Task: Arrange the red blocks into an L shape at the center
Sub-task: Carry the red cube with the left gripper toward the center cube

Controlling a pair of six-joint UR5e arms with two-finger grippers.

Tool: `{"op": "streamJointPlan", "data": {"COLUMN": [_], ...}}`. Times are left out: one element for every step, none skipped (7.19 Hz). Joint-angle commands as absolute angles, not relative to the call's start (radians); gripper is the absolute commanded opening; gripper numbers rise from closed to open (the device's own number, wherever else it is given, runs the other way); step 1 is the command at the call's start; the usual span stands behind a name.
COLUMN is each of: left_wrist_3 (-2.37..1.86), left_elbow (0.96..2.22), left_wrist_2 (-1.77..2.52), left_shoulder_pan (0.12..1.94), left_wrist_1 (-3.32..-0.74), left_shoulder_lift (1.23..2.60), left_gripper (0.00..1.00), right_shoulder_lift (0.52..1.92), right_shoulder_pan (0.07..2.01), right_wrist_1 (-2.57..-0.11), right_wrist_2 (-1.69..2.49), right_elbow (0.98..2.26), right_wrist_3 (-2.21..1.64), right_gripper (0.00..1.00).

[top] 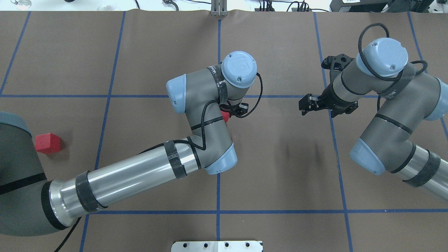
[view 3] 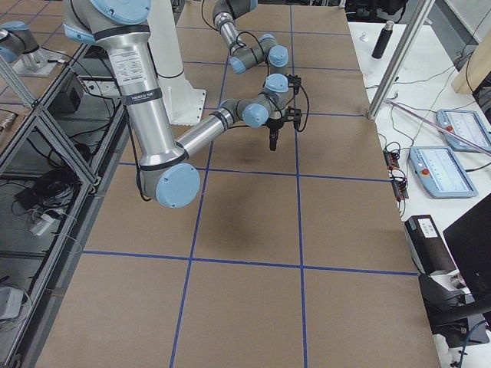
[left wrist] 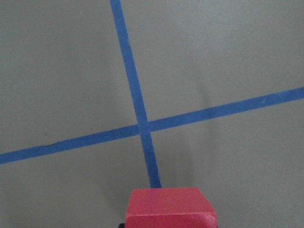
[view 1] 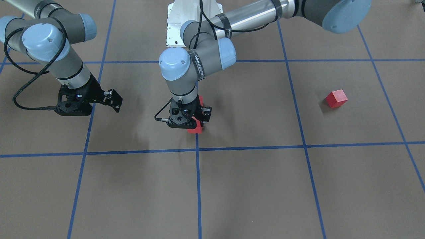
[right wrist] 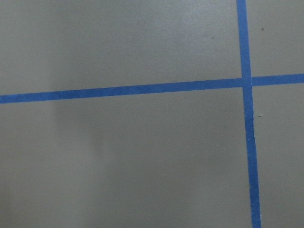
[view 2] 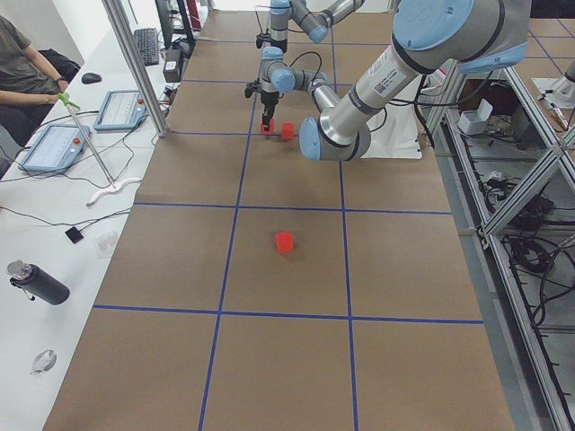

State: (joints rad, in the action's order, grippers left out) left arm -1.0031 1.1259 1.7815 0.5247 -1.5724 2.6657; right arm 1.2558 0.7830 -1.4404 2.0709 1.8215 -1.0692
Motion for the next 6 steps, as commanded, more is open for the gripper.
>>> {"op": "streamJointPlan", "data": {"left_wrist_3": [-1.012,-1.02,-1.02,-1.02,-1.02,-1.023], "left_elbow": [1.123,1.123,1.124,1.126,1.129,1.131], "left_wrist_2": [1.786,1.831,1.865,1.873,1.875,1.887], "left_shoulder_pan": [0.526,0.529,0.531,0.534,0.534,0.535], "left_wrist_1": [-1.572,-1.572,-1.575,-1.586,-1.589,-1.595], "left_shoulder_lift": [2.668,2.666,2.665,2.665,2.663,2.663], "left_gripper": [0.0,0.0,0.0,0.0,0.0,0.0], "right_shoulder_lift": [1.255,1.255,1.256,1.256,1.256,1.256], "right_shoulder_pan": [0.782,0.784,0.784,0.782,0.782,0.781], "right_wrist_1": [-1.44,-1.44,-1.44,-1.44,-1.44,-1.44], "right_wrist_2": [2.071,2.071,2.071,2.069,2.062,2.05], "right_elbow": [1.825,1.827,1.825,1.824,1.822,1.821], "right_wrist_3": [-1.072,-1.072,-1.072,-1.072,-1.072,-1.072], "right_gripper": [1.0,1.0,1.0,1.0,1.0,1.0]}}
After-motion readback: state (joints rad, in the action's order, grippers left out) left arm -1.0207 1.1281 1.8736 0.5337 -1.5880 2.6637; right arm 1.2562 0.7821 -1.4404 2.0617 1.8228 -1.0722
